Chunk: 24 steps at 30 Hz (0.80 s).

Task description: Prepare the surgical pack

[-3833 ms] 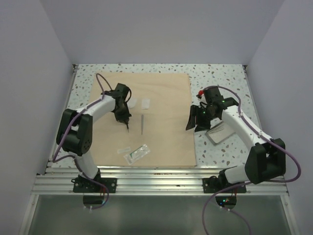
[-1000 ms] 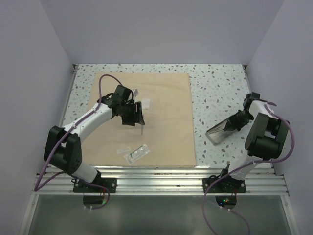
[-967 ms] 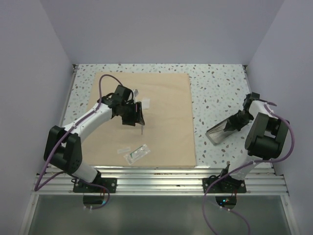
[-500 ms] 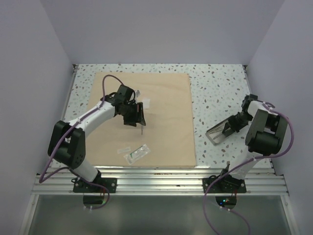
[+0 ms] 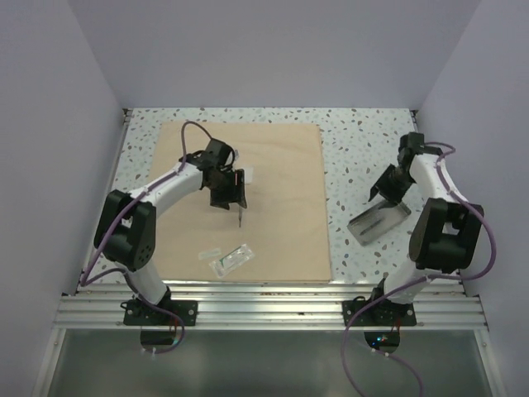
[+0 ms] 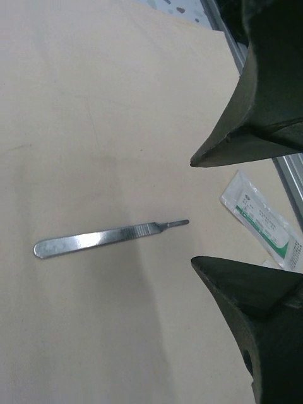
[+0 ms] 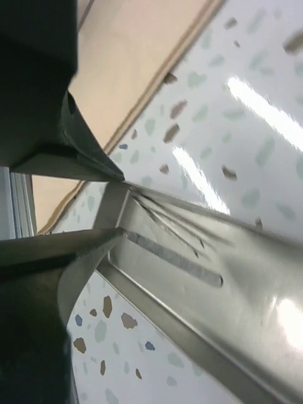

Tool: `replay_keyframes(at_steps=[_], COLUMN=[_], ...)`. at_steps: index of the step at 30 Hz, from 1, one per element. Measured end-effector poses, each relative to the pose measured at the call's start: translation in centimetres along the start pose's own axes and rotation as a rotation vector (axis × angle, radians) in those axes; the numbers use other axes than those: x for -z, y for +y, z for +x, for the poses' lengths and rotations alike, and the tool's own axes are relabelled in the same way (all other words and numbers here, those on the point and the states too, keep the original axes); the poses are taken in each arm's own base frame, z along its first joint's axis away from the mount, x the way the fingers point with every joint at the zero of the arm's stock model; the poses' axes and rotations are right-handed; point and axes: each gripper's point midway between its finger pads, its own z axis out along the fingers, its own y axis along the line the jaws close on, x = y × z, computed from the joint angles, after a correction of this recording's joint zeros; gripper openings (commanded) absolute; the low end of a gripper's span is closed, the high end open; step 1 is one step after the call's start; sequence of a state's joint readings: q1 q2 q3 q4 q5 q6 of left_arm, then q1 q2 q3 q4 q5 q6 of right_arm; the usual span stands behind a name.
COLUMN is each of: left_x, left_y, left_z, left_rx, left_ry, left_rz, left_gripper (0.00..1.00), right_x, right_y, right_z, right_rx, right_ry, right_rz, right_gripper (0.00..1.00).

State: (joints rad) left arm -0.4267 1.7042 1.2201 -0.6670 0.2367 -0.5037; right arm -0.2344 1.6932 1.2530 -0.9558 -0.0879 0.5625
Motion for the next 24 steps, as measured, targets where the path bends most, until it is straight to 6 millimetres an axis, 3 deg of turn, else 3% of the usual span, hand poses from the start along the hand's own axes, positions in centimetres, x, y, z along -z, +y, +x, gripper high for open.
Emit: replay_keyframes(at_steps=[3,5,8,11,16,24], left_x=[-1.1,-1.8,-2.8,-4.0,-5.0,-6.4], left_y=[0.9,1.7,2.4,2.7,2.6,3.2], left_z=[-0.7,-1.3,-1.8,-2.4,-2.6,-2.1], left_rx=[0.002,-0.001,-0.01,-0.011,-0.013,-0.036], left_ry=[0.001,-0.001,-0.005,-0.015,-0.023,-0.007], left_rz=[-0.07,-0.128,-0.213,-0.274,-0.326,-0.409], left_gripper=[0.61,0.61,0.56,0.49,0.47,0.41], right_x=[2.7,4.1,5.0,4.7,3.4,3.8], right_y=[3.9,6.2,7.9,7.9,5.8,5.2], right_z=[1.2,2.9,5.9,7.6,9.2,9.8], right_rx=[0.187,0.306,0.44,0.503,0.547,0.565], right_ry=[-0.063,-0.084,-0.071,-0.036,0.025,0.019], right_rz=[-0.047,-0.085,-0.119,-0.126,-0.095,-0.111], right_gripper=[0.53,0.54,0.53,0.52,0.52,0.52])
